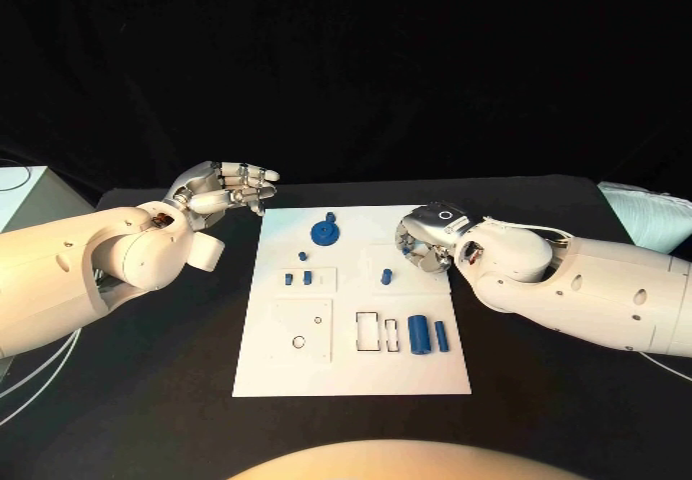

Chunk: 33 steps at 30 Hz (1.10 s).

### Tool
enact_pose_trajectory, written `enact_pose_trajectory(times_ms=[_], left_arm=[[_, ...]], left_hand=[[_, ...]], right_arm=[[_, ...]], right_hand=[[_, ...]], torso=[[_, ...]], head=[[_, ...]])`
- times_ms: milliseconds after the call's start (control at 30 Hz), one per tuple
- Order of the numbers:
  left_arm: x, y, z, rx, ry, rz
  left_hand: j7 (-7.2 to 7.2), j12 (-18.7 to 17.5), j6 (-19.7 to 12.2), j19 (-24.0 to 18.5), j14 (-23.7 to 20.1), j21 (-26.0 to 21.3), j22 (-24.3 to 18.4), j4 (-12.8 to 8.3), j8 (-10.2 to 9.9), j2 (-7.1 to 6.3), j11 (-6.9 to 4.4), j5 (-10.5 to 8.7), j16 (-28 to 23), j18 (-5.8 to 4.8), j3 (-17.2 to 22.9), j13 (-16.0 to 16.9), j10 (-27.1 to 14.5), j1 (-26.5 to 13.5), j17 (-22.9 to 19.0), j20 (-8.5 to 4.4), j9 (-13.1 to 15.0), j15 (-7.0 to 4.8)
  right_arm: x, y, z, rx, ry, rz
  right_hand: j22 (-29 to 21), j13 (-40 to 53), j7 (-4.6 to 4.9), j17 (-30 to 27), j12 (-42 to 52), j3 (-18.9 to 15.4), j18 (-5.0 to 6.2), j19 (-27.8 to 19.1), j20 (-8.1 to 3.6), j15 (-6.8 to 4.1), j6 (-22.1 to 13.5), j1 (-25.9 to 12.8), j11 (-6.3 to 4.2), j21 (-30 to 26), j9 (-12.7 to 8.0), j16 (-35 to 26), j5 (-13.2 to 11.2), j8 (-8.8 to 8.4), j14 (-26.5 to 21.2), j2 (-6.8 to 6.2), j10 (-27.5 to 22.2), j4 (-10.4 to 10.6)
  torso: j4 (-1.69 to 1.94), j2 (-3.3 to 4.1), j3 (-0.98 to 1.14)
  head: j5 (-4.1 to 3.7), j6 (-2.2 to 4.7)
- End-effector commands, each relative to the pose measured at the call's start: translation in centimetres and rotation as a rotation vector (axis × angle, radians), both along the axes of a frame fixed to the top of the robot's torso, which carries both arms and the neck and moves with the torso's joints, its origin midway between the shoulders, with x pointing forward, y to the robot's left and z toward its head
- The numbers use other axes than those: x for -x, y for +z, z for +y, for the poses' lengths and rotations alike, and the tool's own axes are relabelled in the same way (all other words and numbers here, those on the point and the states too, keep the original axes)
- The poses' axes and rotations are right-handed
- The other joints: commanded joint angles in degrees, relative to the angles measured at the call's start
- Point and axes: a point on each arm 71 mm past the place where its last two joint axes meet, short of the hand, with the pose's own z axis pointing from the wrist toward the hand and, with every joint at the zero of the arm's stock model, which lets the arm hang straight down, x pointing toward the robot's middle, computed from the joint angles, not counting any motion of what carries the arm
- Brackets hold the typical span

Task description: Assemble the parts on the task board

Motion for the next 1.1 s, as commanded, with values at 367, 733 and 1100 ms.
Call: enact_pose_trajectory(times_ms=[367,733,1100], left_arm=[[0.0,0.1,-0.4,0.016,-0.021,0.002],[0.0,0.1,-0.4,0.013,-0.022,0.001],[0.0,0.1,-0.3,0.01,-0.02,0.002]], left_hand=[[-0.04,0.1,-0.8,0.0,-0.2,-0.4,-0.1,-0.2,0.3,0.39,0.03,-0.05,-0.2,0.86,-0.4,-0.1,-0.4,0.0,-0.1,0.18,-0.1,0.2],[0.0,0.1,-1.0,0.0,-0.1,-0.4,-0.1,-0.3,0.3,0.37,0.08,-0.03,-0.2,0.87,-0.5,-0.1,-0.6,0.1,-0.1,0.2,-0.2,0.22],[0.08,0.1,-1.3,0.1,-0.1,-0.4,-0.2,-0.4,0.4,0.32,0.18,0.03,-0.1,0.88,-0.7,-0.2,-0.9,0.2,-0.1,0.24,-0.3,0.28]], right_arm=[[0.3,-1.0,0.7,0.005,-0.008,0.019],[0.5,-1.1,0.6,-0.033,-0.048,-0.016],[1.3,0.0,0.1,-0.16,-0.05,-0.086]], right_hand=[[5.1,0.8,-0.54,3.2,0.3,0.8,-1.89,2.0,-0.39,-1.04,1.9,1.2,-0.89,7.1,2.0,5.4,-0.5,2.11,1.5,3.26,2.8,-2.0],[7.9,1.3,-0.81,5.0,0.3,2.3,-2.52,3.0,-0.65,-1.45,2.1,1.2,-1.3,11.1,3.1,8.3,0.5,2.96,2.0,3.42,4.3,-3.5],[9.1,1.4,-0.86,5.3,0.2,2.8,-2.82,3.5,-0.73,-1.53,2.2,0.8,-1.38,12.9,3.5,8.9,0.5,3.22,2.0,3.25,4.6,-3.9]], torso=[[-0.03,-0.05,-0.03],[-0.05,-0.04,-0.03],[-0.11,-0.01,0.05]], head=[[0.1,-0.21],[0.1,-0.16],[0.2,-0.1]])
